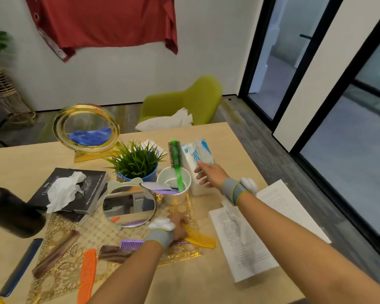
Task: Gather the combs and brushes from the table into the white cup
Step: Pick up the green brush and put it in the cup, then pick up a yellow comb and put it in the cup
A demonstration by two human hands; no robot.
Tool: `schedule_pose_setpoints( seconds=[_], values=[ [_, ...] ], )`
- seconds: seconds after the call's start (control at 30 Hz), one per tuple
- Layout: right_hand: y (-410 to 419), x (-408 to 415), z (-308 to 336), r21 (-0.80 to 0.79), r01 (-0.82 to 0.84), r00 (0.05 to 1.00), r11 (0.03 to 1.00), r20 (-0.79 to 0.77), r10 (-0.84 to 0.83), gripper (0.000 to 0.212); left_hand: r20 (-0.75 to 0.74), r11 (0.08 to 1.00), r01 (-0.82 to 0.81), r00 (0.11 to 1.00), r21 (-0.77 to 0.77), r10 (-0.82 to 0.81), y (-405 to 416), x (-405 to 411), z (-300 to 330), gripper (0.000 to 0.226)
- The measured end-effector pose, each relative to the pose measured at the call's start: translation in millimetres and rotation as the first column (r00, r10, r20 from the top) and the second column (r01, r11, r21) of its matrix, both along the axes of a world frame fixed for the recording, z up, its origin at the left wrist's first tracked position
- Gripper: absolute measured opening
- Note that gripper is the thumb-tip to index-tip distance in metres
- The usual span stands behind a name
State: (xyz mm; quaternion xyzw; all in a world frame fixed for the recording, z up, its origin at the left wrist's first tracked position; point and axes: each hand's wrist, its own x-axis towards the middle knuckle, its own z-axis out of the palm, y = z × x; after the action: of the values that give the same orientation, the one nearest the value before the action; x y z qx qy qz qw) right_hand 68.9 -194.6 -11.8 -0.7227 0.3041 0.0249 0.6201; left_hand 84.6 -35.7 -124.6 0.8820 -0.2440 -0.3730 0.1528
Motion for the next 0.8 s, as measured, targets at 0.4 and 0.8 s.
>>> schedule_pose_setpoints(
  seconds=[0.4,0.8],
  values=[
    [-18,-30,-4,0.011,0.073,0.997,0.997,-0.029,-0.073,0.043,0.052,0.982,0.152,0.986,0.116,-0.158,-14,2,-4,0.054],
    [-14,-37,-12,0.004,0.081,0.993,0.997,-0.084,-0.080,0.046,0.055,0.931,0.280,0.952,0.234,-0.300,-15,6,-2,0.039]
  ],
)
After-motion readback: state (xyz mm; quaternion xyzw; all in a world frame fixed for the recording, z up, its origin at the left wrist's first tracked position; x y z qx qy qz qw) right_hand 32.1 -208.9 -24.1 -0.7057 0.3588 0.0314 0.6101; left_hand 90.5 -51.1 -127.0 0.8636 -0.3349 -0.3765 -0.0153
